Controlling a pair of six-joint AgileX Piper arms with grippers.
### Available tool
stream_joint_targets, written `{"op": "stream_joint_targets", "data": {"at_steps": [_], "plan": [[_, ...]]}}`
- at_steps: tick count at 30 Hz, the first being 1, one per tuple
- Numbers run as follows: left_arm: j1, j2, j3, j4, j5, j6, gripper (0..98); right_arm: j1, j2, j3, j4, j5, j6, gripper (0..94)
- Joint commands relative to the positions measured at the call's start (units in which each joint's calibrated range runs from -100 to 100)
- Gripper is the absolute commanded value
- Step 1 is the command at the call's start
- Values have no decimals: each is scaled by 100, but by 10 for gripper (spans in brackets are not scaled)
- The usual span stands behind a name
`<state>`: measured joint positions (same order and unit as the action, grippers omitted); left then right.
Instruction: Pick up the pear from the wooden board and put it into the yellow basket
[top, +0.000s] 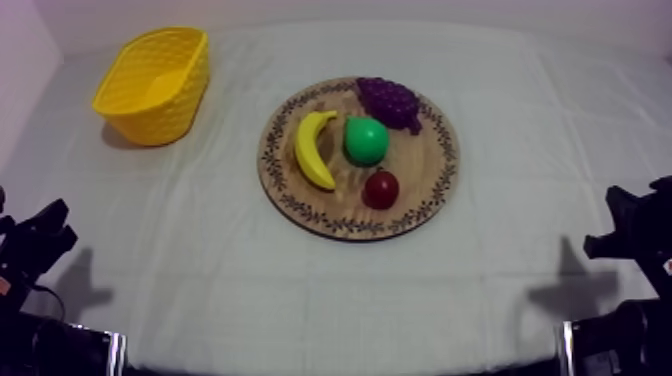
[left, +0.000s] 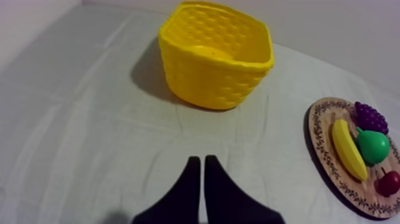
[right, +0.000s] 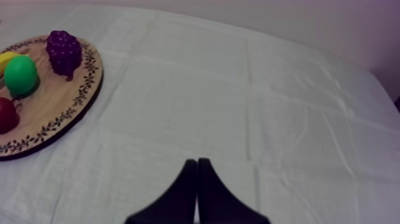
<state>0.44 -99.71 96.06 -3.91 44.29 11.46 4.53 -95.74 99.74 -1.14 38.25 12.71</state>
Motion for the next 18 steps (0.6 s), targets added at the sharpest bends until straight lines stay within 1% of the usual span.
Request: {"op": "stream_joint_targets", "data": {"at_steps": [1,6,11,16,18], "plan": [[-171,-3,182,178,-484,-1564,1,-1,-2,4,0,-2,2,3],[-154,-3,182,178,-484,-1582,1,-1,-2,4,0,-2,0,3],[-138,-3,182,178,-484,-1394,1,-1,-2,4,0,-2,1,3],[-143,32,141,178,-484,-1452,2,-1,-2,4,0,-2,1,3],[-154,220,-71,178,-460,-1471,1,-1,-2,4,0,-2,1,3]]}}
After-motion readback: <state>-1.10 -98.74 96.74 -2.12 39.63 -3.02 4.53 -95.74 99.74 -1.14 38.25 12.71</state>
